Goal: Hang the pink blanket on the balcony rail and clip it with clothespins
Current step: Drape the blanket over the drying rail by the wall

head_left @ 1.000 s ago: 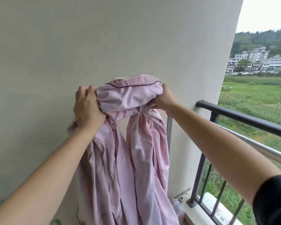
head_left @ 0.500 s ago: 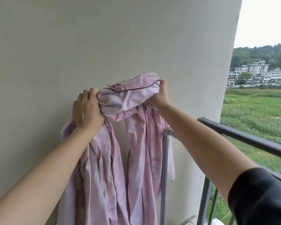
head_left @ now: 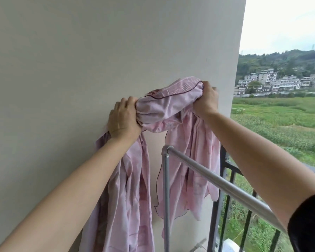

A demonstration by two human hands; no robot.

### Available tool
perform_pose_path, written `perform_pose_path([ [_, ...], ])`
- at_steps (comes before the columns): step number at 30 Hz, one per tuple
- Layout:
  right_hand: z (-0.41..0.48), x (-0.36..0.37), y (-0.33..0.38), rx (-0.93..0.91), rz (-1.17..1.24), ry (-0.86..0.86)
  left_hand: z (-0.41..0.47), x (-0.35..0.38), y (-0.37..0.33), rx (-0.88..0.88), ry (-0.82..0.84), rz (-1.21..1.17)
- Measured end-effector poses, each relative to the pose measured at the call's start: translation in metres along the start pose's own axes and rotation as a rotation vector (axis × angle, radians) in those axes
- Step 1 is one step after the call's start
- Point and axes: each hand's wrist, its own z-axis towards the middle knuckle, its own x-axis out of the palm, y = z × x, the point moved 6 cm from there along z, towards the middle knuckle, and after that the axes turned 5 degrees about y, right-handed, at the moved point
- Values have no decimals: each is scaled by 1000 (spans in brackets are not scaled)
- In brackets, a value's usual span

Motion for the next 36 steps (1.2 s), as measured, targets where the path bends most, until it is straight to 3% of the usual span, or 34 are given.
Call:
perform_pose_path([
  [3, -18, -43, -3, -23, -21, -123, -6, 3, -31, 68, -15, -81],
  [6, -22, -72, -8, 32, -256, -8, -16, 2, -53, 79, -11, -128],
  [8, -33, -79, -19, 146, -537, 318, -29, 0, -60, 46, -21, -168],
  [11, -97, -88, -51, 541, -850, 1015, -70, 6, -66, 60, -2, -194],
  [13, -133, -92, -59, 599, -876, 1186, -111, 24, -81, 194, 195, -157],
  [15, -150, -83, -46, 468, -724, 1111, -158, 49, -98, 281, 536, -203],
  [17, -164, -76, -26, 307, -636, 983, -193, 59, -103, 242, 712, -340],
  [20, -189, -70, -3, 102, -649, 816, -200, 48, -87, 47, 621, -732],
  [25, -217, -76, 5, 57, -441, 666, -201, 50, -54, -572, 572, -1257],
  [27, -214, -79, 9, -4, -436, 571, -201, 53, -54, -724, 613, -1380],
  [31, -201, -73, 11, -48, -438, 502, -200, 49, -64, -739, 673, -1417],
  [34, -200, -56, 8, 27, -414, 685, -195, 50, -62, -790, 641, -1431],
  [36, -199, -50, 5, 36, -473, 730, -187, 54, -50, -767, 599, -1303],
])
